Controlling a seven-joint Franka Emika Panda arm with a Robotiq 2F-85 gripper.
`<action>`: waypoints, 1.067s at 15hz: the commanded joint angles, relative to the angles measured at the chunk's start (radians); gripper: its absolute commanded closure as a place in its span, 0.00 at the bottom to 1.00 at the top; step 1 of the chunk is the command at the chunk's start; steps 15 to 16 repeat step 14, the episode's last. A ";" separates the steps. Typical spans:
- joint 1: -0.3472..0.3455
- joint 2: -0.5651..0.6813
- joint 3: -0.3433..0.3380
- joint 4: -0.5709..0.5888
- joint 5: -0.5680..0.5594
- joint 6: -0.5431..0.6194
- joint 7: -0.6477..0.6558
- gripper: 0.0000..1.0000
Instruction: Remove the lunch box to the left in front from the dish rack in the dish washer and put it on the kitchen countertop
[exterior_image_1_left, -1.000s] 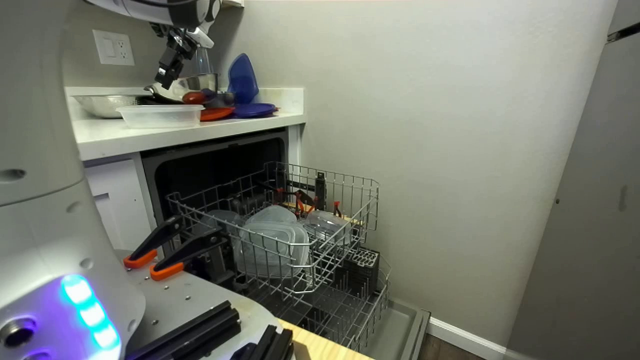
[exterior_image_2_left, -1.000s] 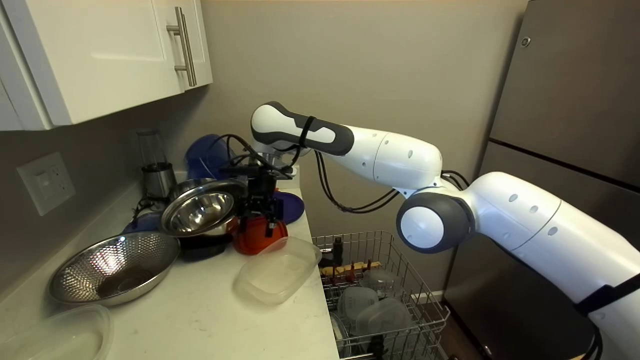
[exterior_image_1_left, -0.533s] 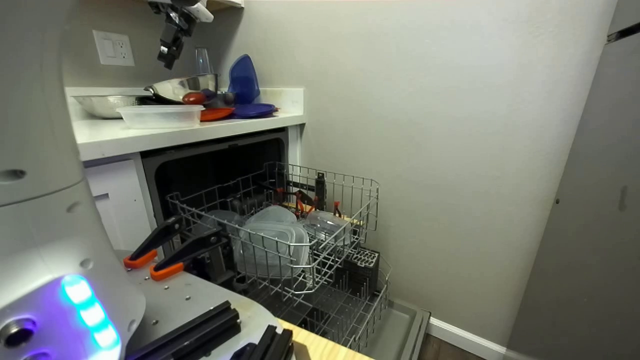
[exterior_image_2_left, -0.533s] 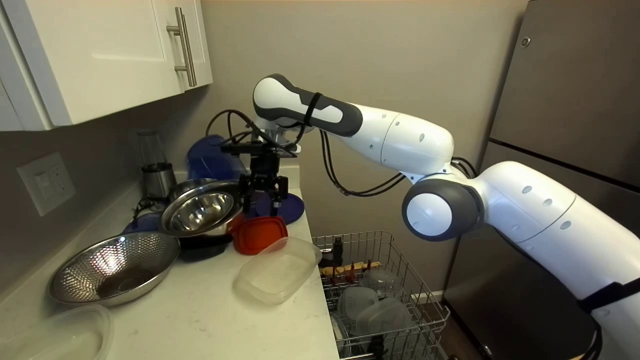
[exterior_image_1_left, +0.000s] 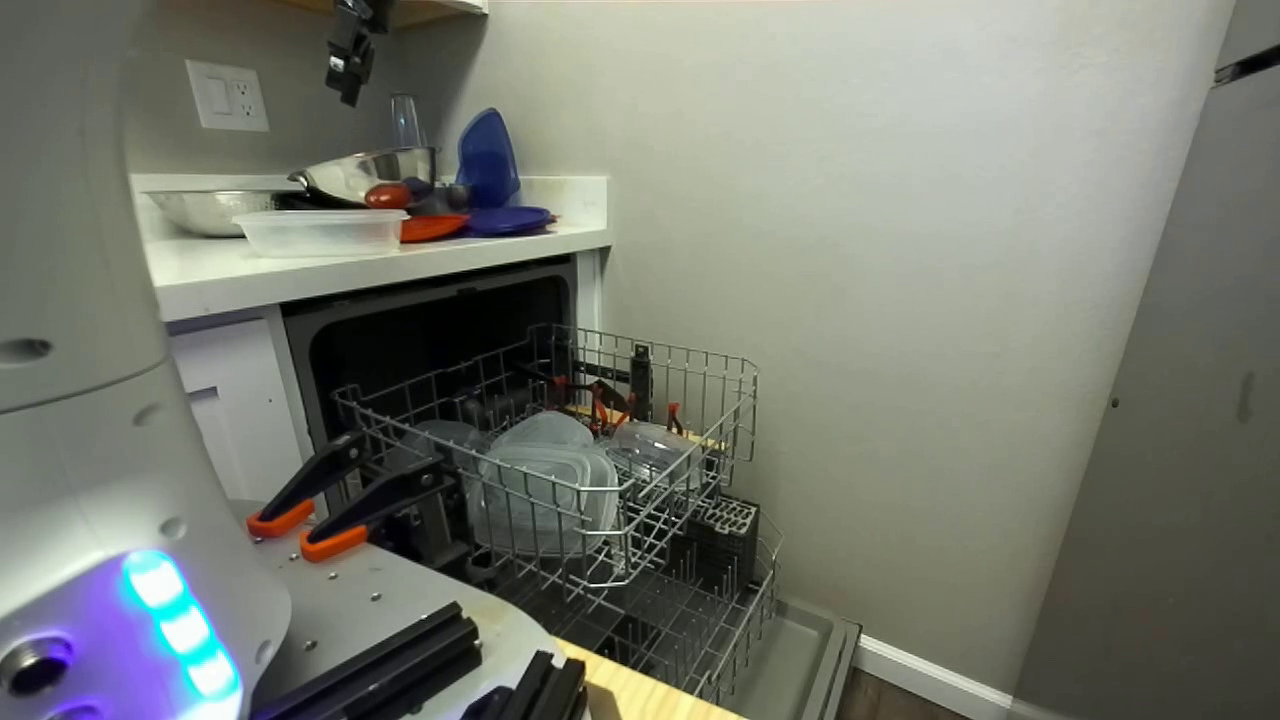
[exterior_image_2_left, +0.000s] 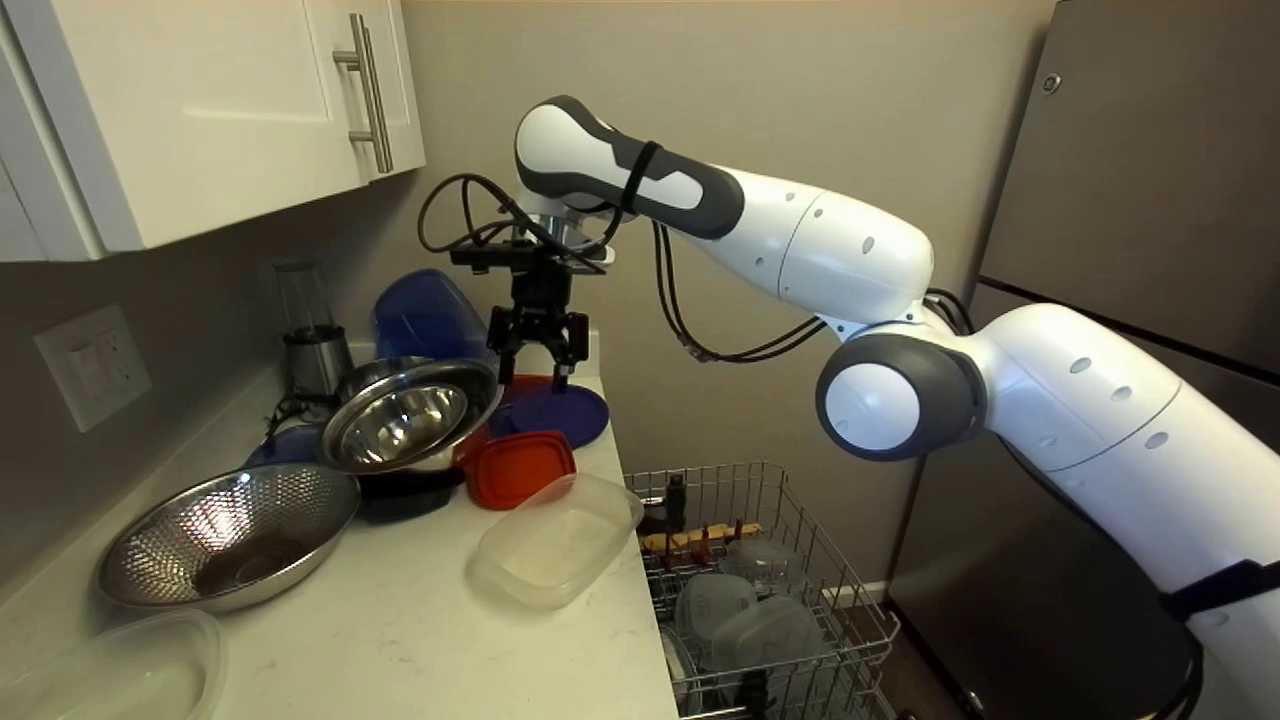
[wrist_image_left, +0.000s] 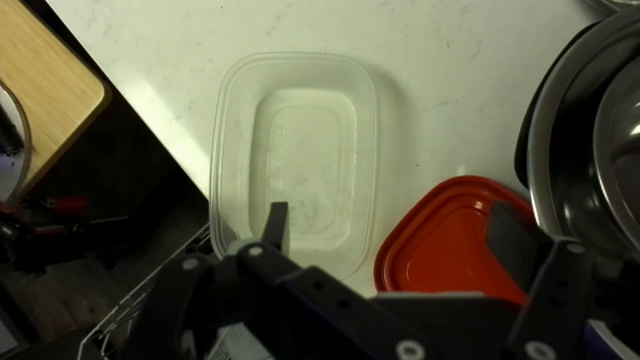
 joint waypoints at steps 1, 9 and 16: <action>0.005 -0.054 -0.024 -0.038 -0.038 -0.014 0.042 0.00; -0.004 -0.045 -0.016 -0.034 -0.029 0.013 0.035 0.00; -0.004 -0.045 -0.018 -0.034 -0.030 0.013 0.035 0.00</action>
